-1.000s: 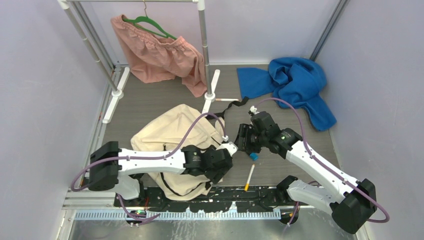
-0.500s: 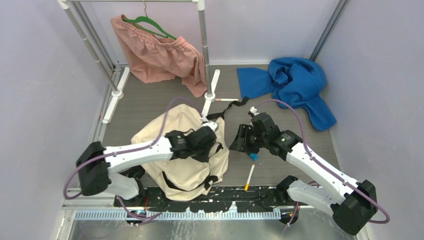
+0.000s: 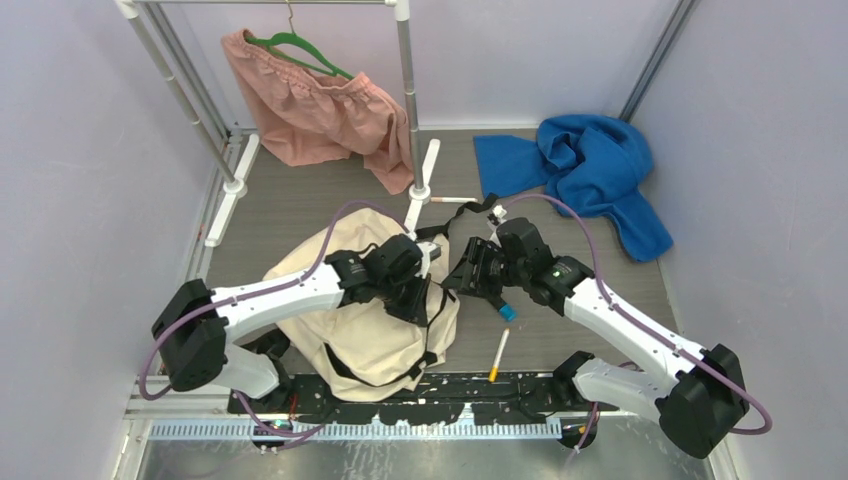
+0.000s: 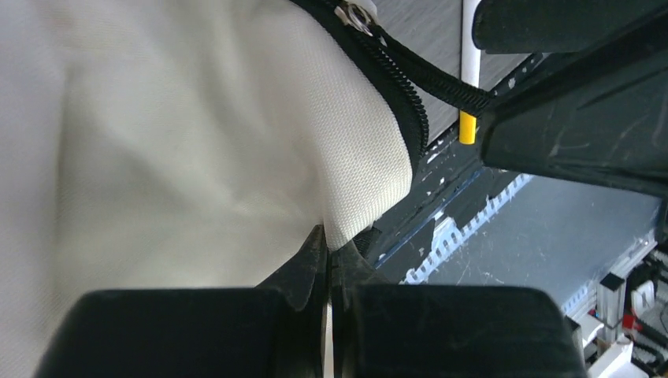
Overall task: Pack the student bag
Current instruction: Zip the student bag at the center of the board.
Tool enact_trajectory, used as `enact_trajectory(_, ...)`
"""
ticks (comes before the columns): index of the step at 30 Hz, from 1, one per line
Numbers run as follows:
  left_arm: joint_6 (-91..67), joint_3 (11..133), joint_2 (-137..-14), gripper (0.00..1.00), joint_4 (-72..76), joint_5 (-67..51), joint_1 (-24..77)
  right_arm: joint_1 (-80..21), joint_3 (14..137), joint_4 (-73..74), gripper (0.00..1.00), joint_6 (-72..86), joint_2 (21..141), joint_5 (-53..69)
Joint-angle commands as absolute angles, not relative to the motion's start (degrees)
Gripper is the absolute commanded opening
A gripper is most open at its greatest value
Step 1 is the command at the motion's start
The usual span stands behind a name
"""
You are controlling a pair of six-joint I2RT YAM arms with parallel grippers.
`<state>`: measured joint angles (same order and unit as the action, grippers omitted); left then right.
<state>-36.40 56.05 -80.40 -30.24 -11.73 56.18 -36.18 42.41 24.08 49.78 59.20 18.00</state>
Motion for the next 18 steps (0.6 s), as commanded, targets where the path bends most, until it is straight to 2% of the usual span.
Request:
enact_trajectory(1,-33.7,59.2,-81.7,0.0,-27.9,-17.5,55.9,-36.4,42.5,20.9,0.5,52.2,59.8,19.5)
enact_trajectory(7,-34.2,58.2,-79.5,0.0,-27.0,-17.0,54.7,-36.4,40.2,20.8,0.4,53.3,60.5,19.7)
enact_trajectory(10,-34.2,58.2,-79.4,0.11,-27.2,-18.2,54.0,-36.4,39.2,19.4,0.38,53.7,61.9,22.3)
enact_trajectory(12,-34.2,58.3,-79.5,0.14,-27.6,-17.9,53.7,-36.5,38.5,18.4,0.37,53.8,62.7,23.3)
enact_trajectory(14,-34.4,58.4,-79.5,0.16,-28.0,-17.7,53.4,-36.6,38.0,18.4,0.3,53.9,62.9,22.9)
enact_trajectory(18,-34.6,58.4,-78.8,0.25,-28.2,-18.3,53.0,-36.6,37.6,18.7,0.09,54.0,61.8,20.9)
